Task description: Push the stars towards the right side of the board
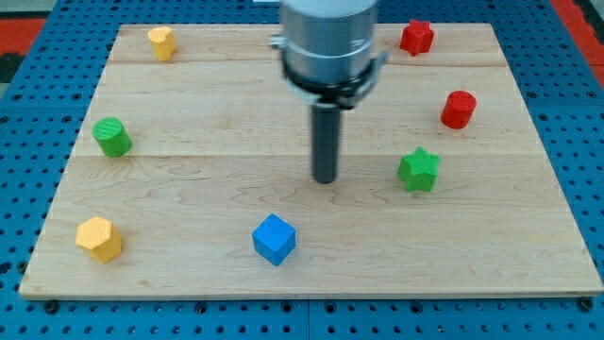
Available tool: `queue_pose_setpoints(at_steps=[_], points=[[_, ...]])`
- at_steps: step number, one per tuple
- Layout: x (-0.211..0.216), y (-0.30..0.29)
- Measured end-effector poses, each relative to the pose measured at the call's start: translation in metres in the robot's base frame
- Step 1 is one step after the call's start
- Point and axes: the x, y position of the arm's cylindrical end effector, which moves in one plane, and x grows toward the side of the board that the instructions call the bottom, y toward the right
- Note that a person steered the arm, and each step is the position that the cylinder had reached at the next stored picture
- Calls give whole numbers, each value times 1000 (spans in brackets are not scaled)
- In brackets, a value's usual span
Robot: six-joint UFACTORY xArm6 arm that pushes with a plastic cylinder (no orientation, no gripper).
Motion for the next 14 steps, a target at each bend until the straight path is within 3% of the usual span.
queue_pose_setpoints(at_steps=[1, 2, 4, 5, 7, 8, 12, 14], points=[[-11, 61], [-24, 80], [34, 193], [36, 207], [23, 168], [53, 168], [49, 164], [22, 175]])
